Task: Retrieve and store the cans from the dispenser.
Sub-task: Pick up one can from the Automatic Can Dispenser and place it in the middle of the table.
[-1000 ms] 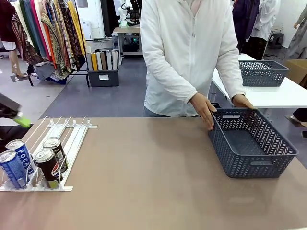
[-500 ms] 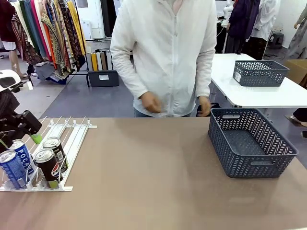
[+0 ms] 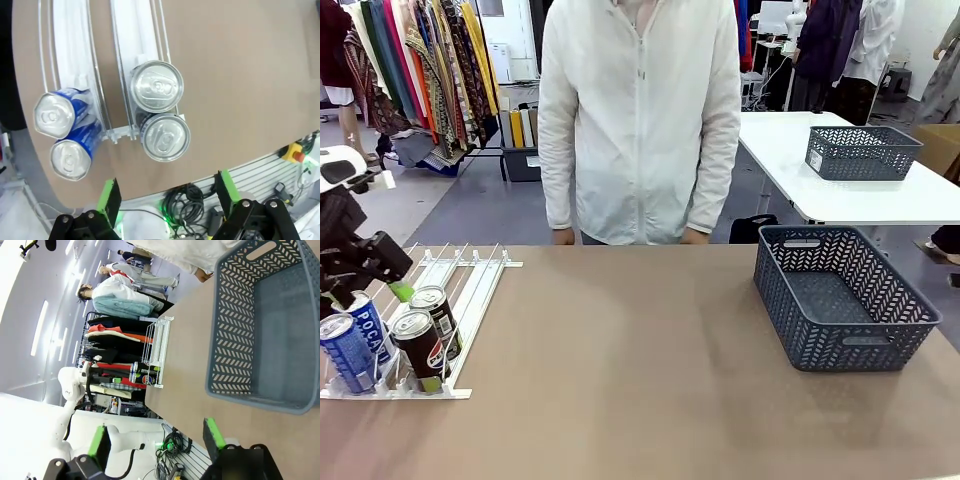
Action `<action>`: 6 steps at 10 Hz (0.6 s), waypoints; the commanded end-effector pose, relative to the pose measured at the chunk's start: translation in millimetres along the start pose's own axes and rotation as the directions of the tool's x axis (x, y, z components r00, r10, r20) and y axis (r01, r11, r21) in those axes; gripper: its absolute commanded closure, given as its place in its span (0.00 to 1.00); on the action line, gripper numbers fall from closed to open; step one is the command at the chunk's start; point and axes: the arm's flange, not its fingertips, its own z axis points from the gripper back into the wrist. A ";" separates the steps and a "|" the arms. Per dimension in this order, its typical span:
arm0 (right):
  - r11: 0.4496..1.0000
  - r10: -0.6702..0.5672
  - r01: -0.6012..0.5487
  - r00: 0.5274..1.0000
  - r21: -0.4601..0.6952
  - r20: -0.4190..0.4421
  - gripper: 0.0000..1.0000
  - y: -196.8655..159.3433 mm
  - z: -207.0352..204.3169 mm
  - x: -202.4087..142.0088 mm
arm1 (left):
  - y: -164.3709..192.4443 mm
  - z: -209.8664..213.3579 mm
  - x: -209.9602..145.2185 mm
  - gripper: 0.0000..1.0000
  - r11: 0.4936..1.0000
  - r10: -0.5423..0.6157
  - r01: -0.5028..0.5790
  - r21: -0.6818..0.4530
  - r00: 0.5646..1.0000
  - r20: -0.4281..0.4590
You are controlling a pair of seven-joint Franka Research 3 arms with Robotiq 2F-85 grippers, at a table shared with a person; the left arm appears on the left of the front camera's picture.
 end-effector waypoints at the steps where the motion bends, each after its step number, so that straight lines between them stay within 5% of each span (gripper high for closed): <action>1: 1.000 0.011 -0.011 1.000 0.004 -0.011 0.00 0.9 4.0 0.1 | -11.8 -19.4 -2.1 0.00 0.999 -0.001 0.001 0.045 1.000 -0.008; 6: 1.000 0.011 -0.011 1.000 0.004 -0.011 0.00 0.9 4.0 0.1 | -18.9 -76.0 15.3 0.00 0.991 0.055 -0.047 0.129 0.997 -0.053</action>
